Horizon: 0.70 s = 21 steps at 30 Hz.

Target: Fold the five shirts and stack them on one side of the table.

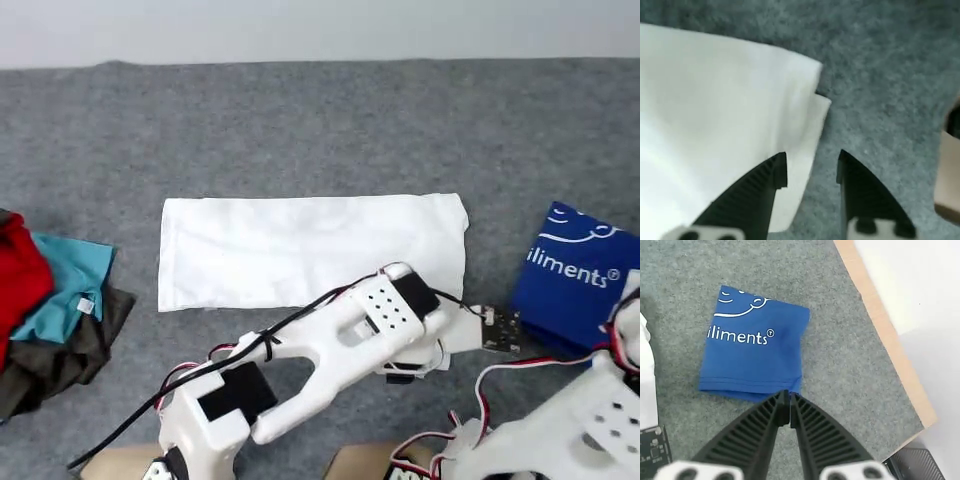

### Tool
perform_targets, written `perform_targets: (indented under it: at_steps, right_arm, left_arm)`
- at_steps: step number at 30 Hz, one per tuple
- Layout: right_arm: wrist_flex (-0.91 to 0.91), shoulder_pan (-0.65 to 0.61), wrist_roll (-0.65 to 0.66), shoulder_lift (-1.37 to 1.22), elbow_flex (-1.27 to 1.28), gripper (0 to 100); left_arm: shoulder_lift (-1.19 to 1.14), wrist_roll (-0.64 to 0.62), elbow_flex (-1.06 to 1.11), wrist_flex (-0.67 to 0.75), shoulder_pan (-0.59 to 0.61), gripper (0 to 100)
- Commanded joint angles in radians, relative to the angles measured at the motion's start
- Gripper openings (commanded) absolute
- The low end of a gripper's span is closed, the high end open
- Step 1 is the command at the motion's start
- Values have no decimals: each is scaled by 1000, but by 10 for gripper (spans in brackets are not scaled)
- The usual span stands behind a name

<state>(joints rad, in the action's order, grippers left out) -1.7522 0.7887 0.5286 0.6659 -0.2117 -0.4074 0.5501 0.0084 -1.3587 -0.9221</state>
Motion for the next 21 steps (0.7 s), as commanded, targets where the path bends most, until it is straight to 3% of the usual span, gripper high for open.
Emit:
perform_targets:
  at_steps: [1,15,21]
  right_arm:
    - [-38,8,9,18,-2,18]
    - [-38,8,9,25,-2,18]
    - [-38,7,9,24,-2,18]
  left_arm:
    - [-29,9,-7,38,26,172]
    - [-92,-2,-77,18,35,164]
    - [-147,-17,-111,8,25,68]
